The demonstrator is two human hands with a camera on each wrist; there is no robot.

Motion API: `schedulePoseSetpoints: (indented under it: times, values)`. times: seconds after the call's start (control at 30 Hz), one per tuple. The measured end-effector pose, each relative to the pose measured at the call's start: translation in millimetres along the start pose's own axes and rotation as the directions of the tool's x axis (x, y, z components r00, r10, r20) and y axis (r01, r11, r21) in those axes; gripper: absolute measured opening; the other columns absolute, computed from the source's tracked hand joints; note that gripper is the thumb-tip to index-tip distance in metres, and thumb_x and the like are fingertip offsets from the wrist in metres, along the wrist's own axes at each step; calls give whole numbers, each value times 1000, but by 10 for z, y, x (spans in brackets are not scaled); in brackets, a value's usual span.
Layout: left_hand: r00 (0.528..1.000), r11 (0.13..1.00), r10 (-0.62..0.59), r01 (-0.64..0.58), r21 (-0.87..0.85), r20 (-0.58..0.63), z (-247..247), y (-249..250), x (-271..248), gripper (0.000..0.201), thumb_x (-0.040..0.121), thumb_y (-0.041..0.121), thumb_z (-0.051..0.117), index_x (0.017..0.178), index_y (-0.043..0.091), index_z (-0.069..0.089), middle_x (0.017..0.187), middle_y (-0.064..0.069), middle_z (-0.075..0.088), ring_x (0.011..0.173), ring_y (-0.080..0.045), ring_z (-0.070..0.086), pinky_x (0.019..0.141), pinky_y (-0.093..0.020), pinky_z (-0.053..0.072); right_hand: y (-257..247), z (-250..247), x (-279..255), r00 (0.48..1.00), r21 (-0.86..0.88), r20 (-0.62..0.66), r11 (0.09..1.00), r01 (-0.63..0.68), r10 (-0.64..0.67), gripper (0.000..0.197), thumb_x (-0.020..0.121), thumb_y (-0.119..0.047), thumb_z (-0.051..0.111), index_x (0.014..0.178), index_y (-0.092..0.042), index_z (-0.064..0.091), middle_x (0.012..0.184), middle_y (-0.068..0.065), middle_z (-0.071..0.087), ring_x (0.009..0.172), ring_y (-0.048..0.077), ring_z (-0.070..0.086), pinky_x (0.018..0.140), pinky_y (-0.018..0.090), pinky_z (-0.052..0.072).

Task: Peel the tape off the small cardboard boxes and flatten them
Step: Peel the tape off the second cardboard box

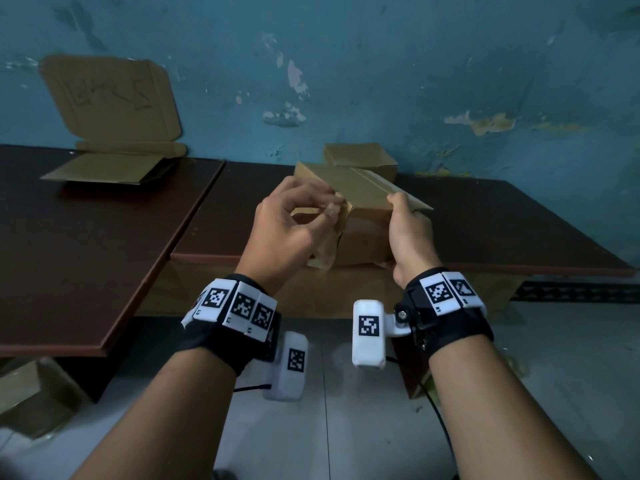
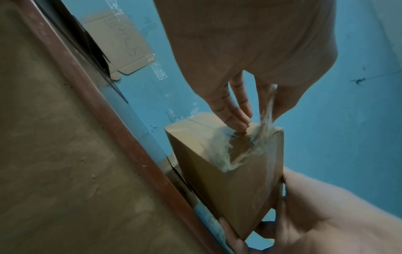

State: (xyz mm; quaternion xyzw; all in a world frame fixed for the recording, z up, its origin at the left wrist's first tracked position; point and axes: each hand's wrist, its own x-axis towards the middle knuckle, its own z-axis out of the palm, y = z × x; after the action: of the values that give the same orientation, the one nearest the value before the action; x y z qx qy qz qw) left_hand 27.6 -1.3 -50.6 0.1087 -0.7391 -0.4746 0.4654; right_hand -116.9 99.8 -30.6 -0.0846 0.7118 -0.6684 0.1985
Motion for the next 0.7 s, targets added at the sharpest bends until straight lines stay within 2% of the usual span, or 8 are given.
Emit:
schedulePoseSetpoints:
  times: [0.13,0.23,0.3,0.37,0.43,0.53,0.63,0.7]
  values:
    - [997,991,68,-71,111,35,6,-26,1,6,92,20,84,92,16,79,111,7,70,107,-16,73,92,-43,63,26,-4,14,1000,6,3,1000,-14,14,54,88,-59,58,120,-15,62,120,7,71,112,32,67,104,56,55]
    - [994,988,87,-94,121,61,8,-22,17,9,95,16,82,89,14,75,110,4,67,105,-12,70,86,-25,60,30,0,14,1000,14,11,1000,-21,21,48,84,-60,58,109,-19,63,114,6,73,108,31,68,102,58,55]
    - [992,982,103,-114,153,80,9,-40,25,10,99,16,77,92,11,72,112,3,64,106,-11,68,87,-18,55,29,5,26,999,23,17,999,-37,36,53,81,-61,58,112,-19,65,114,6,73,107,31,69,101,59,56]
    - [990,984,109,-119,133,85,20,-73,31,11,102,17,72,97,9,69,114,2,62,109,-12,67,91,-23,58,24,5,36,999,31,15,998,-50,49,53,80,-62,58,111,-19,66,114,6,73,106,32,69,100,60,56]
    - [993,988,97,-105,113,75,36,-98,36,15,104,19,69,99,6,67,117,2,61,112,-13,66,82,-27,62,18,3,50,998,45,20,997,-64,63,49,82,-60,58,108,-20,66,115,7,73,107,32,68,100,61,55]
    - [997,995,60,-65,82,57,62,-75,26,19,104,19,69,98,1,66,116,1,63,110,-12,66,76,-21,60,9,6,54,995,60,33,994,-92,90,60,78,-60,58,120,-19,66,119,6,72,111,33,67,102,63,52]
    - [1000,999,6,-8,54,29,70,-80,29,22,104,22,71,95,3,66,110,-3,68,101,-13,69,81,-18,56,10,3,62,994,58,44,993,-100,97,61,78,-62,58,120,-19,66,119,7,72,110,32,68,99,61,55]
    - [998,997,-66,66,43,4,79,-105,25,28,100,39,74,91,15,64,102,-2,73,92,-19,74,76,-33,60,8,2,68,993,49,50,993,-107,105,57,83,-61,58,120,-19,66,118,8,73,108,32,68,90,55,59]
